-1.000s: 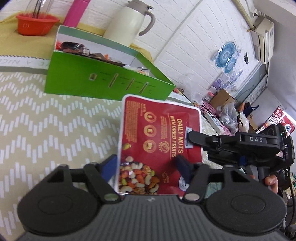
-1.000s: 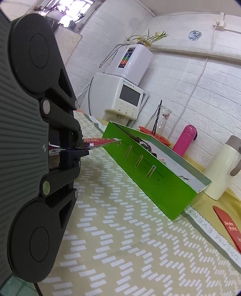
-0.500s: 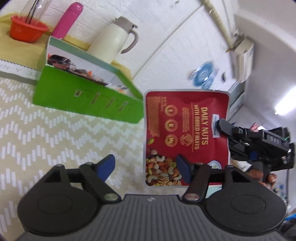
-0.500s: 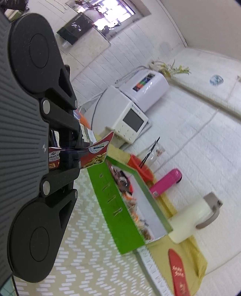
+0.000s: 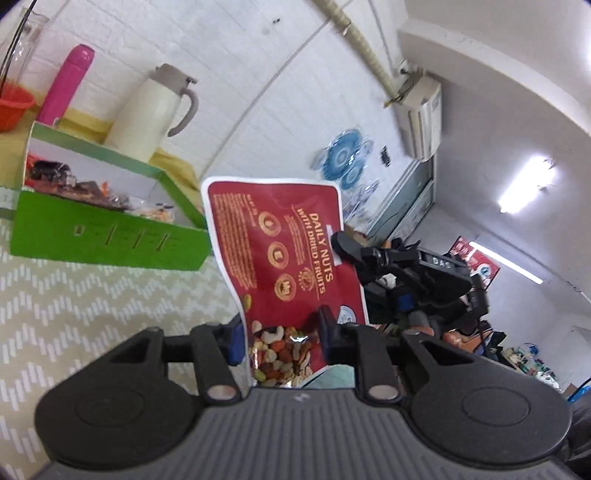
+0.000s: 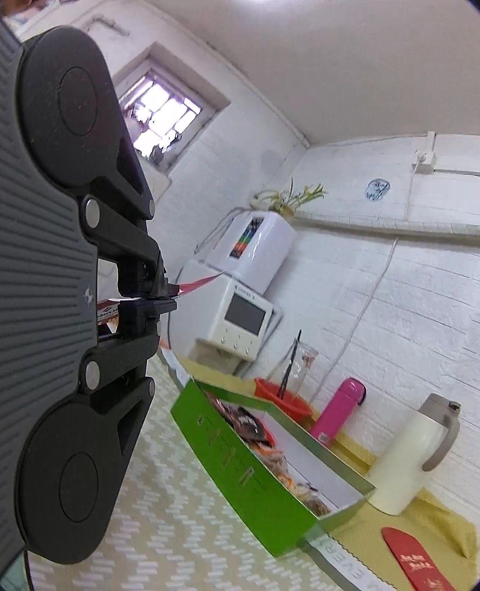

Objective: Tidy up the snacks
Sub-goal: 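Lift the Daily Nuts bag with both grippers and drop it into the green box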

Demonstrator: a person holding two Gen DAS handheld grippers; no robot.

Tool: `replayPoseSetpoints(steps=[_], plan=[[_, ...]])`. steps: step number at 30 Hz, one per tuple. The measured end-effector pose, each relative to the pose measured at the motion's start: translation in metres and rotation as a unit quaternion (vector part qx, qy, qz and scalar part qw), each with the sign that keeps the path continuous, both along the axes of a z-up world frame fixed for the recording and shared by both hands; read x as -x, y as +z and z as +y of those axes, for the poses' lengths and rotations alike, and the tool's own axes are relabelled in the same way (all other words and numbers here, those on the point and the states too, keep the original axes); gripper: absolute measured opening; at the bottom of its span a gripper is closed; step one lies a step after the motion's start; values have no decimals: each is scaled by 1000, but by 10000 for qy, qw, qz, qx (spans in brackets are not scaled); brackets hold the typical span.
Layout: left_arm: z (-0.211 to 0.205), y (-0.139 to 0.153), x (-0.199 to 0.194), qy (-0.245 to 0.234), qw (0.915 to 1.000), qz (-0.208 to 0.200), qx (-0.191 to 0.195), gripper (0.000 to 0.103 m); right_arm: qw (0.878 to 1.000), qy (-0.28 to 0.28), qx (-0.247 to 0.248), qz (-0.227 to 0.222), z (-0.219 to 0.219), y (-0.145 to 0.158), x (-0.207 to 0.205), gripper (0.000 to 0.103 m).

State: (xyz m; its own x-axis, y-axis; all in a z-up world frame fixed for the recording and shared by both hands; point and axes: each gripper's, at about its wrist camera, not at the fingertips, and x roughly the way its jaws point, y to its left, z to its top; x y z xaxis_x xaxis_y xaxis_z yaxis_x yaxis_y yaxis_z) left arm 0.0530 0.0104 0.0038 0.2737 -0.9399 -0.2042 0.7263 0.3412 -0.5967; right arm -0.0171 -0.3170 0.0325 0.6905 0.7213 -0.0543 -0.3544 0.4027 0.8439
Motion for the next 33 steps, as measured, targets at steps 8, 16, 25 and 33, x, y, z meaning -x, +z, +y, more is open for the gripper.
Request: replayPoseSetpoints(steps=[8,16,25,33], plan=[[-20,-12,-22,579,9930,382,-954,18,9829,-450,1785,34,17,-6,-14,3],[-34,2,-27,1080,9812,-44,-1598,18,9704,-640,2327,-95,24,-2,-36,3],[-38,9,-37,1415,9735,-406,-1750,18,9609,-867,2609,-342,37,4,-49,3],[-60,42,-92,1733,9600,-1051,-1929,18,9606,-1321,2403,-455,30,25,-108,4]])
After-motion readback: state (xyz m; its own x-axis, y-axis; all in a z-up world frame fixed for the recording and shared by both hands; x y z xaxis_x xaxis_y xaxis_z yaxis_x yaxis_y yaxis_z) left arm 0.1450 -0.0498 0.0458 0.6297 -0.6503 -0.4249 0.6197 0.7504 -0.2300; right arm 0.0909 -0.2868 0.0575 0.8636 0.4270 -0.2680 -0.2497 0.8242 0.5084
